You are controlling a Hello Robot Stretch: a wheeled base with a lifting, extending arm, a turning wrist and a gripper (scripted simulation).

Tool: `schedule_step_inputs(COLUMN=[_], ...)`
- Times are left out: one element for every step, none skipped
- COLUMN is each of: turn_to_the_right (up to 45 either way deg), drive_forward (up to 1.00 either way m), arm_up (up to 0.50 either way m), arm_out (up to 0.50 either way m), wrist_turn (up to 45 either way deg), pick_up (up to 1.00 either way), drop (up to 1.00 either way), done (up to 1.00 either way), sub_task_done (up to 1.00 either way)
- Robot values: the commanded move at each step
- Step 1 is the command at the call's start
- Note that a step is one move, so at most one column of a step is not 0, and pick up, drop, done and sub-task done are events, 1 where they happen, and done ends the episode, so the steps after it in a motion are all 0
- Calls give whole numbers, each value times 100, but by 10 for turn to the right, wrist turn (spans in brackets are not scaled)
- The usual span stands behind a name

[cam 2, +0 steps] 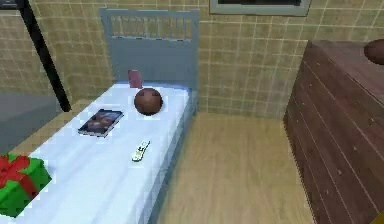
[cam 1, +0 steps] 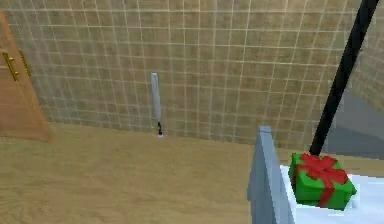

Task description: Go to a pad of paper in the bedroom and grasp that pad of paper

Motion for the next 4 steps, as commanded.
schedule_step_inputs(turn_to_the_right=[450,450,90,30], drive_forward=[0,0,0,0], arm_up=[0,0,0,0], arm_out=[0,0,0,0], wrist_turn=[0,0,0,0], pick_up=[0,0,0,0], drop=[0,0,0,0], done=[0,0,0,0], sub_task_done=[0,0,0,0])
